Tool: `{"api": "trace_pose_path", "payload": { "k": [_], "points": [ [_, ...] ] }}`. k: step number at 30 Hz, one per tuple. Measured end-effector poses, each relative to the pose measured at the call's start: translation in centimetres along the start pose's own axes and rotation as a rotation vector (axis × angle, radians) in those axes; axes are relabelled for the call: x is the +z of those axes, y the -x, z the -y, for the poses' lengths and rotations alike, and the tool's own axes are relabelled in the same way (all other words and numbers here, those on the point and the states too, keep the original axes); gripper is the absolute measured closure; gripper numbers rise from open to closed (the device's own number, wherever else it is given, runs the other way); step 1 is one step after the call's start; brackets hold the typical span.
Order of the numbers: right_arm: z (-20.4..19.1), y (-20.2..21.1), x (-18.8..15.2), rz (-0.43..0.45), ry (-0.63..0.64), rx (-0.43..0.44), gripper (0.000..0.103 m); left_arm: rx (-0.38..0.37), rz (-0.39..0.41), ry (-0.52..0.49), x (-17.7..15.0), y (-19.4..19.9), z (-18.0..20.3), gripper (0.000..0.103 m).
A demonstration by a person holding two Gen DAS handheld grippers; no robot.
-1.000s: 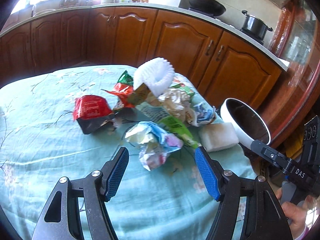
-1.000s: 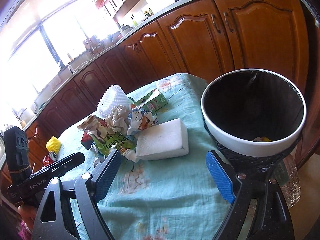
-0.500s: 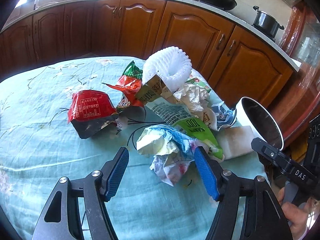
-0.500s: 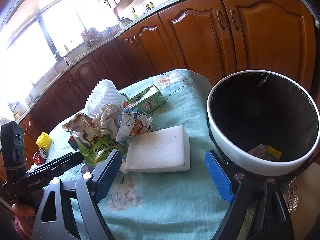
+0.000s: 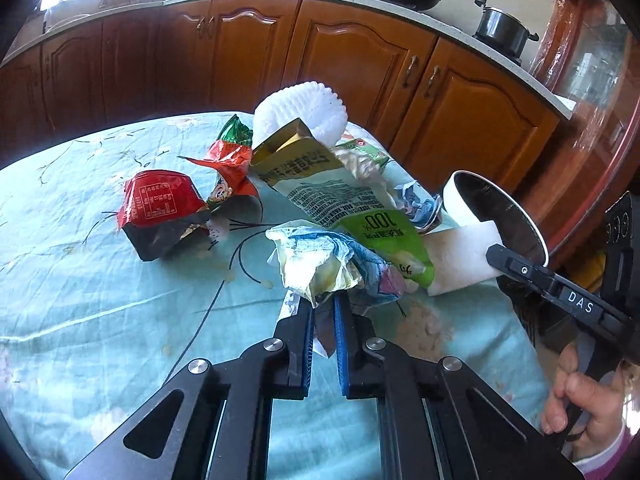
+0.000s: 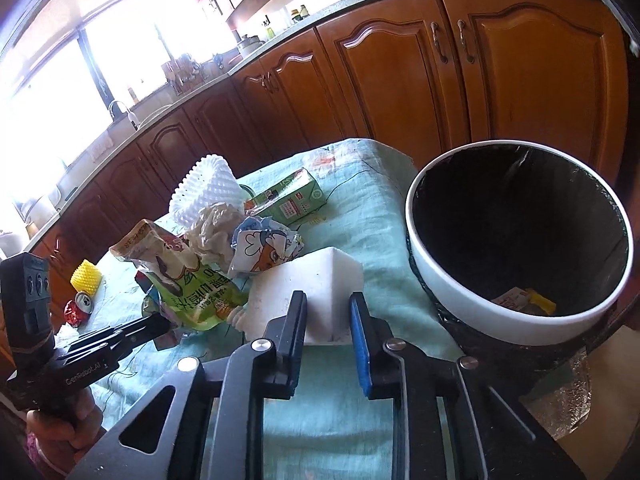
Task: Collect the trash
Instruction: 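Grasp the crumpled blue-white plastic with the left tool while the right tool grasps the white foam block, then carry the plastic with the left tool while the right tool carries the foam block to the bin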
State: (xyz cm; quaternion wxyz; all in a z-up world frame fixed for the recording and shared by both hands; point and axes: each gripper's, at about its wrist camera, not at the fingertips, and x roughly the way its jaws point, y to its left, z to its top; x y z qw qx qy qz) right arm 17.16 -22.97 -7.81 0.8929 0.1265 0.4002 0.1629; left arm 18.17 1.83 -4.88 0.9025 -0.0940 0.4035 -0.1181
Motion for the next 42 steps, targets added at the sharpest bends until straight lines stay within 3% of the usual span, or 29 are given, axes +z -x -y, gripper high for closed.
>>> {"api": "trace_pose_path", "payload": {
  "k": [12, 17, 27, 42],
  "points": [
    [0.8, 4.2, -0.1, 0.072, -0.013, 0.001, 0.083, -0.066, 0.051, -0.048, -2.2, 5.7, 1.4, 0.095],
    [1.5, 5.4, -0.1, 0.092, -0.024, -0.009, 0.083, -0.096, 0.057, -0.079, -2.1, 6.0, 3.0, 0.095],
    [4.3, 6.9, 0.8, 0.128, -0.067, -0.060, 0.083, -0.129, 0.057, -0.147, 0.3, 3.3, 6.6, 0.095],
    [9.1, 7.2, 2.3, 0.142, -0.111, -0.148, 0.083, -0.142, -0.002, -0.235, 3.9, -3.7, 11.9, 0.095]
  ]
}}
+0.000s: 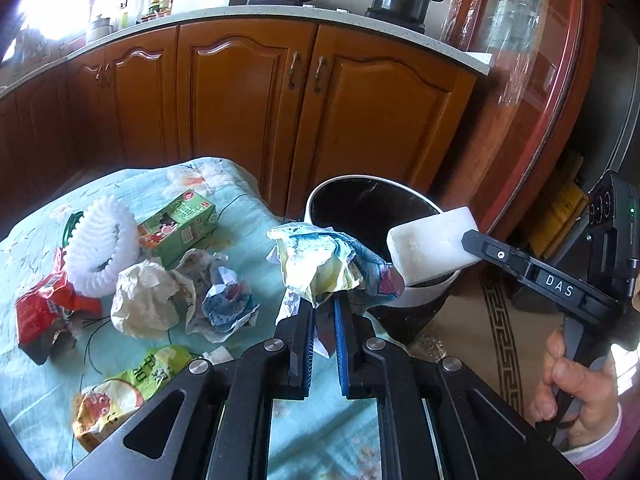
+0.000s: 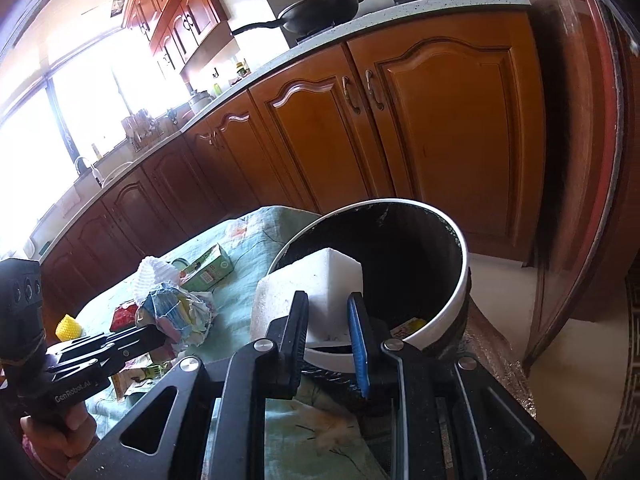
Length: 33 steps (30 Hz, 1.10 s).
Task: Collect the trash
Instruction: 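Carry the plastic with the left tool while the right tool carries the foam block to the bin, then open the left tool over the bin while the right tool releases the foam block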
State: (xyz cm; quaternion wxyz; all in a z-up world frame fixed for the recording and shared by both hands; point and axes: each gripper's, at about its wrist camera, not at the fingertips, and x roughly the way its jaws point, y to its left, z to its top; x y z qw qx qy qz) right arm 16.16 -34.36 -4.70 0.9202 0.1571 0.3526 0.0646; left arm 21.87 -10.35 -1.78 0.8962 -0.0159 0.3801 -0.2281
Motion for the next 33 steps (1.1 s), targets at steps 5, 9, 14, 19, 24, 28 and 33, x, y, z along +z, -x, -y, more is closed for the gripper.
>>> {"api": "trace_pose_path", "payload": {
  "k": [5, 9, 14, 19, 24, 28, 33],
  "points": [
    [1.5, -0.3, 0.9, 0.001, 0.001, -0.035, 0.083, -0.005, -0.031, -0.020, 2.0, -2.9, 0.9, 0.095],
    [2.4, -0.7, 1.8, 0.000, 0.007, -0.066, 0.082, -0.006, -0.052, -0.044, 3.6, -5.1, 2.1, 0.095],
    [3.2, -1.5, 2.6, -0.010, 0.025, -0.100, 0.082, -0.005, -0.076, -0.065, 5.4, -7.9, 3.1, 0.094],
    [3.9, -2.7, 3.1, -0.033, 0.032, -0.117, 0.082, 0.005, -0.101, -0.080, 6.4, -10.5, 3.9, 0.094],
    [4.1, -3.8, 3.3, -0.055, 0.035, -0.123, 0.081, 0.014, -0.126, -0.079, 6.9, -12.5, 4.2, 0.093],
    [4.5, -4.5, 3.3, -0.073, 0.017, -0.111, 0.074, 0.013, -0.141, -0.059, 7.1, -13.7, 3.9, 0.077],
    [5.3, -4.5, 3.1, -0.072, -0.019, -0.087, 0.051, 0.032, -0.139, -0.041, 6.5, -13.1, 3.6, 0.058]
  ]
}}
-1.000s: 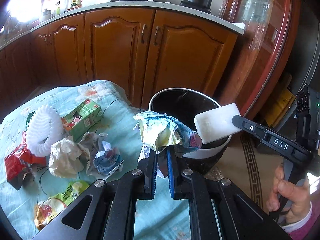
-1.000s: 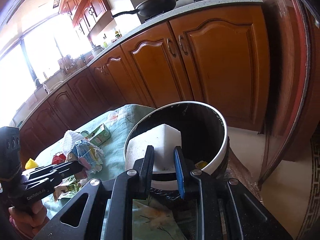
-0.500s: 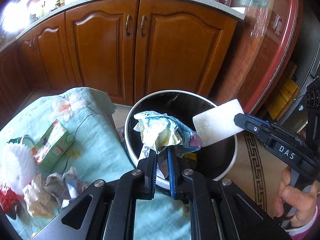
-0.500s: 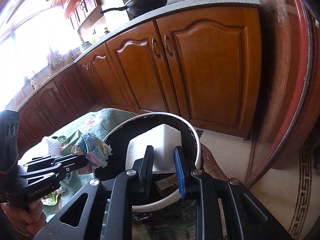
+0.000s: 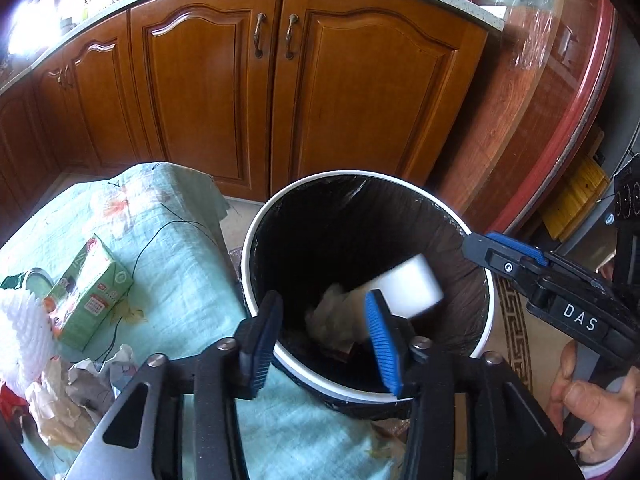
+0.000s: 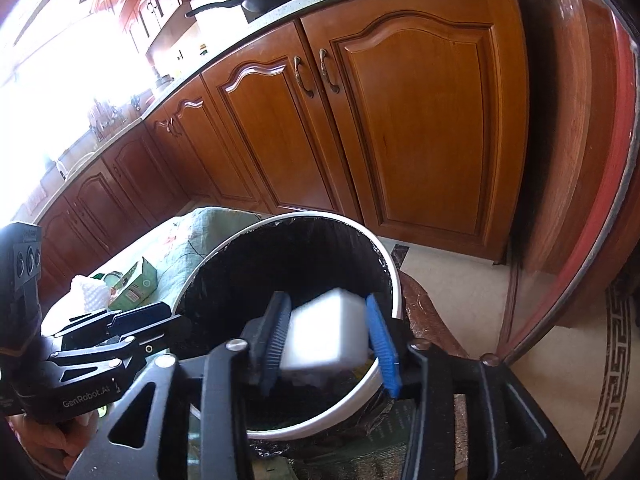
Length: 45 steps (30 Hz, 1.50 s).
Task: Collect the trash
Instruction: 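Open the left tool over the bin while the right tool releases the foam block, then move both open tools back over the table trash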
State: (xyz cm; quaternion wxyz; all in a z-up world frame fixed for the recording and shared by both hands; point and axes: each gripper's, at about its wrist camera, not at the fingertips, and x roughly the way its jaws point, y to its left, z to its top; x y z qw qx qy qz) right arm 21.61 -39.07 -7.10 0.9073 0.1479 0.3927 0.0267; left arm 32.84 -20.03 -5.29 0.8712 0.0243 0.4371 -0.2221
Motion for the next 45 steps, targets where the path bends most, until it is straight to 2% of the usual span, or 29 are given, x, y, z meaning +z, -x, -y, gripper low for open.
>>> {"api": "trace_pose_path", "payload": {
  "k": [3, 5, 8, 18, 23, 29, 35, 45],
  "points": [
    [-0.1, 0.3, -0.3, 0.004, -0.012, 0.013, 0.047, 0.002, 0.010, 0.010, -0.6, 0.6, -0.3, 0.055],
    [-0.2, 0.5, -0.5, 0.009, -0.020, 0.022, 0.038, -0.006, 0.017, 0.024, -1.1, 1.1, -0.7, 0.054],
    [-0.7, 1.1, -0.9, 0.019, -0.027, 0.041, 0.031, 0.000, 0.026, 0.051, -2.0, 2.2, -1.3, 0.050],
    [-3.3, 2.4, -2.8, 0.018, -0.048, 0.111, 0.022, 0.016, 0.064, 0.159, -6.1, 7.0, -4.3, 0.049],
    [-5.3, 2.7, -4.0, -0.001, -0.053, 0.157, 0.012, 0.034, 0.083, 0.214, -8.1, 9.5, -6.2, 0.046],
    [-8.2, 2.9, -5.2, -0.019, -0.020, 0.205, 0.007, 0.065, 0.111, 0.275, -10.5, 12.6, -8.6, 0.043],
    [-11.1, 2.7, -6.2, -0.043, 0.032, 0.242, 0.007, 0.109, 0.130, 0.322, -12.6, 15.3, -10.7, 0.038],
    [-14.7, 1.5, -6.7, -0.066, 0.101, 0.279, 0.007, 0.138, 0.126, 0.366, -12.6, 16.2, -13.3, 0.038]
  ]
}}
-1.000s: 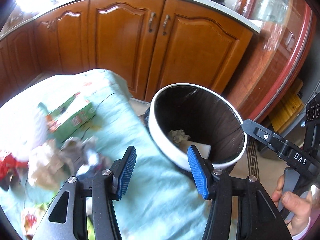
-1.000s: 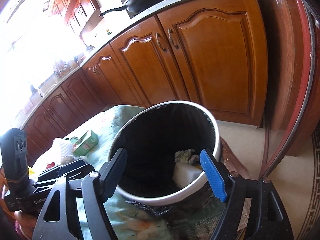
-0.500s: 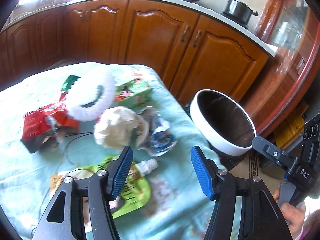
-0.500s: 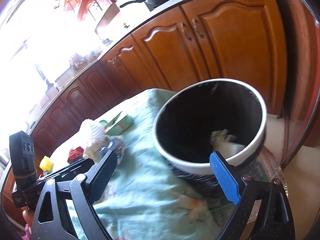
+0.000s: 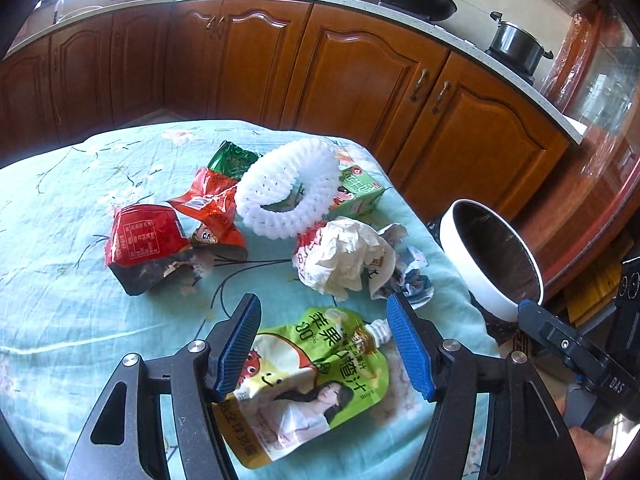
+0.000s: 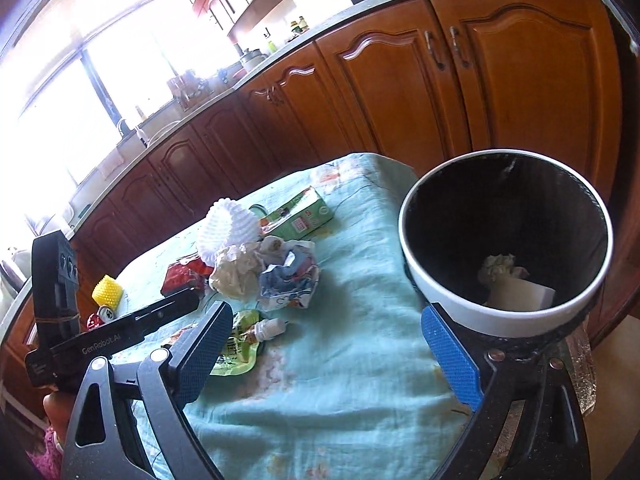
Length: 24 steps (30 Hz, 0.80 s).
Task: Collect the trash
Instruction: 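Move both open tools back over the table trash, then grasp crumpled white-red paper with the left tool while the right tool grasps crumpled blue-white paper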
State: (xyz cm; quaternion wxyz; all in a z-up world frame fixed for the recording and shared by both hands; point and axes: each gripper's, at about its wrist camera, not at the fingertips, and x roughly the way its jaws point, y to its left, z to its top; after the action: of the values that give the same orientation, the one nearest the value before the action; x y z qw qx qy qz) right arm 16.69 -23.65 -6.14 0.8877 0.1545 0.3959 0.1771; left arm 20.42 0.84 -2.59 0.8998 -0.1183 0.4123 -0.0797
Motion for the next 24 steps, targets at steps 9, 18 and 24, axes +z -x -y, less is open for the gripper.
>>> {"api": "trace_pose_path", "payload": {
  "k": [9, 18, 24],
  "points": [
    [-0.8, -2.8, 0.6, -0.052, 0.013, 0.010, 0.029, 0.007, -0.009, -0.016, 1.2, -1.9, -0.3, 0.040],
    [-1.4, -6.2, 1.9, -0.100, 0.003, 0.061, 0.046, 0.003, -0.037, -0.054, 2.4, -4.6, 0.1, 0.054],
    [-1.3, -9.3, 1.6, -0.175, -0.010, 0.083, 0.071, -0.028, -0.076, -0.083, 2.6, -6.6, 0.5, 0.086]
  ]
}}
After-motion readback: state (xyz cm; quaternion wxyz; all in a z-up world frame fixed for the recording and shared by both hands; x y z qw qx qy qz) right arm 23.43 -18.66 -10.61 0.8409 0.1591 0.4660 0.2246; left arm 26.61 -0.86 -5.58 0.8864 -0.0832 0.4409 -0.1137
